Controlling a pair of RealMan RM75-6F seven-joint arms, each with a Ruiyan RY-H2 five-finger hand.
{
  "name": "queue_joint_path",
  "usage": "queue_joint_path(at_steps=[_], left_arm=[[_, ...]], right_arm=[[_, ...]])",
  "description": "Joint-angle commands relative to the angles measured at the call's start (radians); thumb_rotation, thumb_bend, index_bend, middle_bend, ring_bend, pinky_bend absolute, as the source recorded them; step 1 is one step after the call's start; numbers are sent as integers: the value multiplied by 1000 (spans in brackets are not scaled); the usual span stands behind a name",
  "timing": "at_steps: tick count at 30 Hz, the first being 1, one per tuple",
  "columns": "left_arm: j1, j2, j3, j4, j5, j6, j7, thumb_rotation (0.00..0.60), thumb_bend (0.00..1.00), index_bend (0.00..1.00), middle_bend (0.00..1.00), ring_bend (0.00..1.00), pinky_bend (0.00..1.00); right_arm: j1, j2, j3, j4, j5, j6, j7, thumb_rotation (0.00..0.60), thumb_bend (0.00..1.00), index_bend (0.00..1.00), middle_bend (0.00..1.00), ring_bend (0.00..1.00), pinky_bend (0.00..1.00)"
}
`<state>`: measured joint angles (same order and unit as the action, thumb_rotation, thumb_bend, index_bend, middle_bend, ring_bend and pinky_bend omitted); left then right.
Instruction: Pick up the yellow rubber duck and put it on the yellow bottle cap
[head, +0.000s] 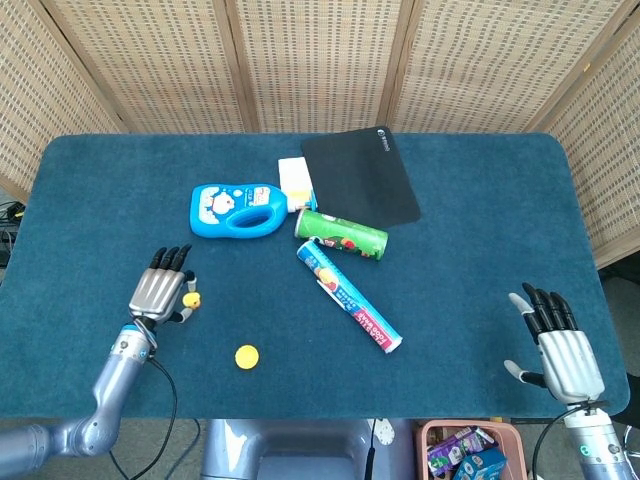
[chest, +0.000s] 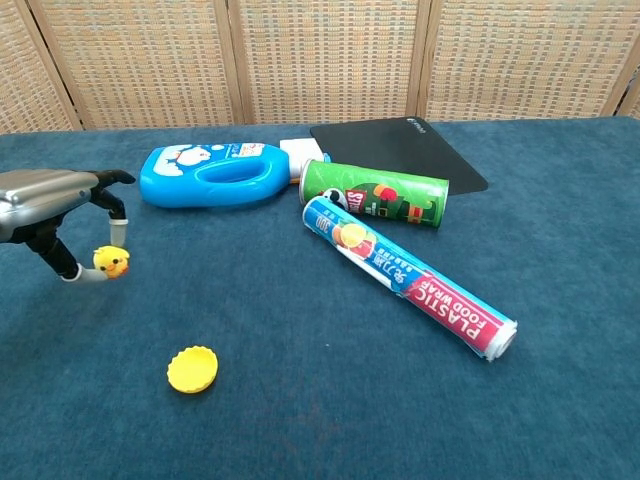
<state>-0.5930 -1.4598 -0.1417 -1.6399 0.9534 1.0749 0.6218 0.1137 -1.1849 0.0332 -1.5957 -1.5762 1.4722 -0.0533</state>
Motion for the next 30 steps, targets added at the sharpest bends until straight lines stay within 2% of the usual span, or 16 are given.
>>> queue_joint_path(at_steps=[1, 8, 12, 30], left_arm=[[-19, 5, 8, -68, 35, 5, 24, 600, 252, 522, 0, 0, 0], [-49, -45, 53, -140, 82, 4, 88, 600, 252, 522, 0, 0, 0], [-59, -66, 72, -144, 83, -1, 102, 600, 252, 522, 0, 0, 0], [-72, -66, 136, -170, 65, -6, 146, 600, 253, 522, 0, 0, 0]], right_arm=[[1, 1, 1, 1, 3, -2, 2, 600, 98, 0, 0, 0, 0], [0, 4, 4, 4, 6, 0, 13, 600, 98, 0, 0, 0, 0], [-1, 4, 4, 5, 6, 2, 15, 600, 98, 0, 0, 0, 0], [0, 4, 7, 8, 12, -1, 21, 600, 99, 0, 0, 0, 0]])
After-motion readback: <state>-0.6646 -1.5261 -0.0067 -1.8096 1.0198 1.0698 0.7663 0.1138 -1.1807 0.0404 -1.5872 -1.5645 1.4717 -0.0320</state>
